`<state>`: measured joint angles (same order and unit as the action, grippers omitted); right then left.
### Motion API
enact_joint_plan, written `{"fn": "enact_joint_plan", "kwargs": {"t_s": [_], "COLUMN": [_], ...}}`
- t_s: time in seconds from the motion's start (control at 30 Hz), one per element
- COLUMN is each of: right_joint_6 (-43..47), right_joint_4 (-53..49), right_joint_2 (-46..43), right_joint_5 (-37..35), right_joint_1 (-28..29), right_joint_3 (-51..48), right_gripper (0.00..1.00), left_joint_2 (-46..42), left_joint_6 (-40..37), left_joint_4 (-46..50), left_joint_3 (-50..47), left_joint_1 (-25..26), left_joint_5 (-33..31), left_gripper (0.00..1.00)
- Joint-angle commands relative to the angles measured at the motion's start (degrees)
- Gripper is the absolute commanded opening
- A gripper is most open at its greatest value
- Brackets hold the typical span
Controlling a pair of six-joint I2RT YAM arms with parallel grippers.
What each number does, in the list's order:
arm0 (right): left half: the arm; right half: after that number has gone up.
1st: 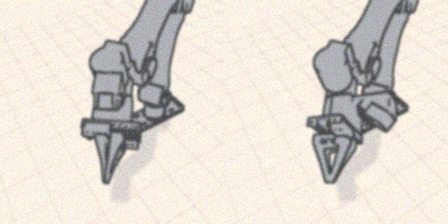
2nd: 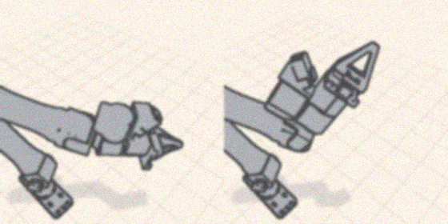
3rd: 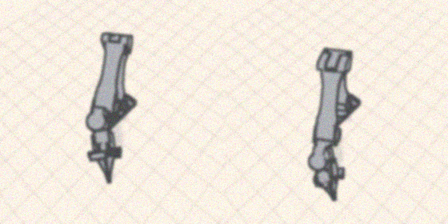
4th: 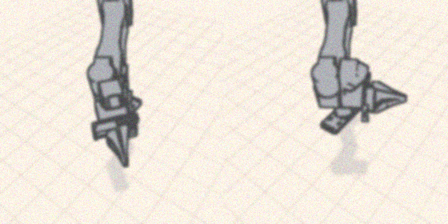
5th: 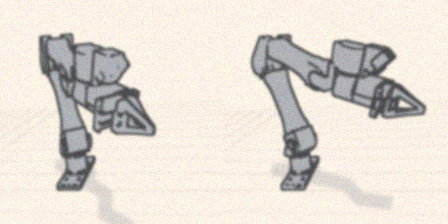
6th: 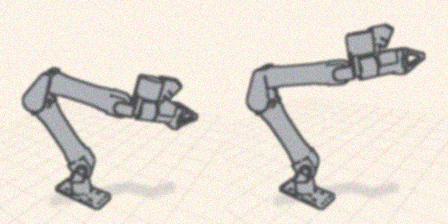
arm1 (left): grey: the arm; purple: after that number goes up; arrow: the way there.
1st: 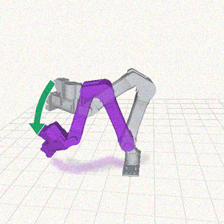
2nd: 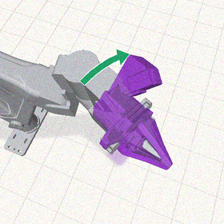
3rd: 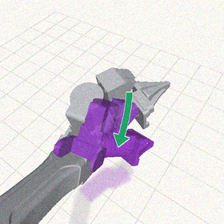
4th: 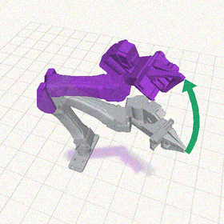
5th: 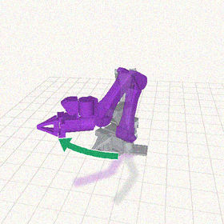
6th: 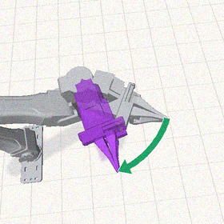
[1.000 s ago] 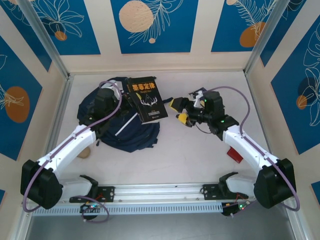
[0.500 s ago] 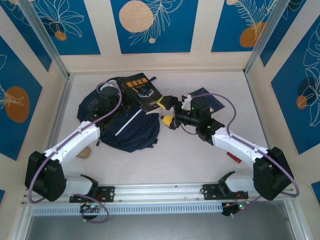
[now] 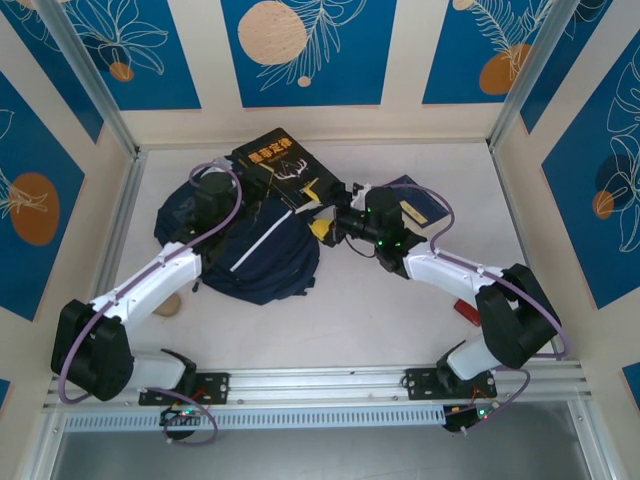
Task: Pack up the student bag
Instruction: Pick up the book from the center of the table.
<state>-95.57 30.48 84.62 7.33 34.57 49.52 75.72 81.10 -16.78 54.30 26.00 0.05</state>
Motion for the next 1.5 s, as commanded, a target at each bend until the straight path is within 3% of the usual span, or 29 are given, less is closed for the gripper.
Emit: {"fn": "enact_joint_plan", "kwargs": {"t_s": [0.0,0.2,0.4,0.8,0.93,1.0,1.07,1.17,1.27,1.47], "right_joint_6": [-1.69,-4.23,-3.23,-7.56,-4.06,-0.69,2.95,8.78,15.55,27.62], "right_joint_4": [3.25,5.63,7.79,10.55,6.25,1.15,-2.75,-9.25,-17.41,-33.90], "right_joint_2": [-0.15,0.33,-0.26,4.25,3.07,1.14,-1.20,-5.52,-10.53,-19.83], "right_joint_5": [-3.21,-3.37,-5.09,-1.71,-1.07,-1.63,-2.59,-2.34,-2.27,-3.29], "right_joint_1": [0.33,0.07,-0.11,-1.39,-2.26,-2.92,-3.83,-6.44,-9.70,-16.45], "right_joint_3": [2.06,1.53,0.49,2.43,3.25,3.70,3.51,3.22,3.22,5.76], "right_gripper": [0.98,0.88,0.63,0.31,0.14,0.09,0.07,0.06,0.05,0.05], "left_joint_2": [-2.71,-2.86,-2.69,-2.39,-2.36,-2.33,-2.36,-3.20,-5.36,-7.25], "left_joint_6": [1.49,1.55,0.68,0.63,-3.82,-6.83,-10.58,-18.14,-25.81,-44.85], "left_joint_4": [-5.42,-4.50,-2.64,-2.53,0.72,3.87,7.72,14.98,19.78,34.34], "left_joint_3": [-0.50,-1.28,-2.24,-3.24,-1.63,-0.50,0.69,2.10,1.67,5.10], "left_joint_1": [-0.33,-0.42,-0.42,-0.34,-0.26,-0.33,-0.35,-0.40,-0.26,0.09], "left_joint_5": [-1.77,-0.56,0.91,1.36,2.15,3.04,3.95,4.70,3.27,2.12], "left_gripper": [0.00,0.00,0.00,0.01,0.19,0.40,0.57,0.74,0.86,1.00]}}
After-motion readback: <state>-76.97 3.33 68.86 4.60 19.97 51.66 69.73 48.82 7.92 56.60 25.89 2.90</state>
